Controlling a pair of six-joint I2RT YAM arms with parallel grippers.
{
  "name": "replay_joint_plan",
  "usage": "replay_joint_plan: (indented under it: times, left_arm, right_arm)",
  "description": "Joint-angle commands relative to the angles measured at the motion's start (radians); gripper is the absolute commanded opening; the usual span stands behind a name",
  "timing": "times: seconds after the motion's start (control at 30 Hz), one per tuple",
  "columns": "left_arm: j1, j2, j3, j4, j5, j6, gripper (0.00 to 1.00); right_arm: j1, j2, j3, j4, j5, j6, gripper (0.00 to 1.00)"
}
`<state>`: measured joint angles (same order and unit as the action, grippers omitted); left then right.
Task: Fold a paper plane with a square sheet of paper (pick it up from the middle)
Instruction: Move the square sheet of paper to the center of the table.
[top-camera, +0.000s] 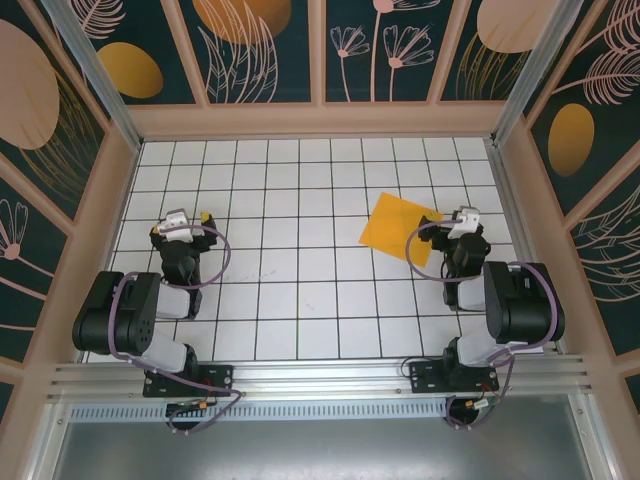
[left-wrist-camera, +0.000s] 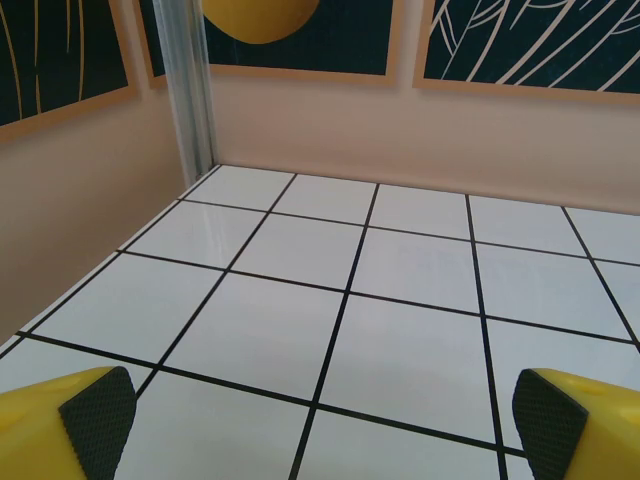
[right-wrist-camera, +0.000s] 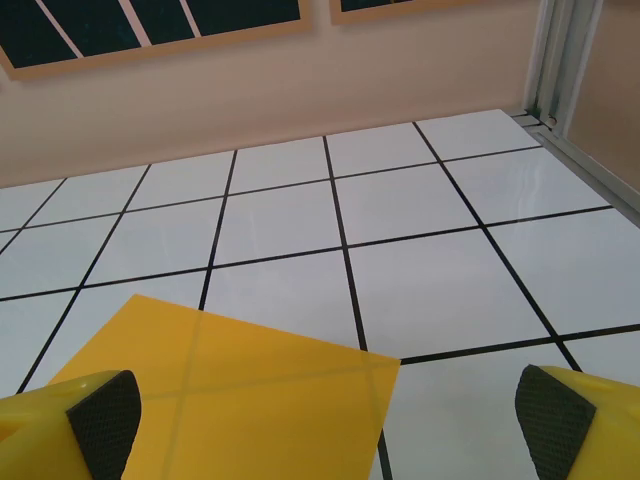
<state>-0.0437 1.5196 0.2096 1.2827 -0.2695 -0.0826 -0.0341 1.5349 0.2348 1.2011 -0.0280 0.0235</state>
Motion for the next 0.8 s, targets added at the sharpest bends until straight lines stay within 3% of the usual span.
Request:
replay_joint_plan:
  times: [0.0,0.63,0.77]
  left_arm:
    - [0.008,0.004,0.003,0.042,-0.003,-0.011,0.98]
    - [0.008,0.002,0.002,0.045,0.018,0.0,0.99]
    - [0.008,-0.038,-0.008,0.034,0.015,-0.005,0.98]
  right_arm:
    - [-0.007,0.005,0.004,0.032,-0.015,-0.011,0.99]
    - [-0.007,0.002,0.0,0.041,-0.011,-0.009,0.99]
    - [-0.006,-0.153,0.005,-0.097,0.076,0.022,0.99]
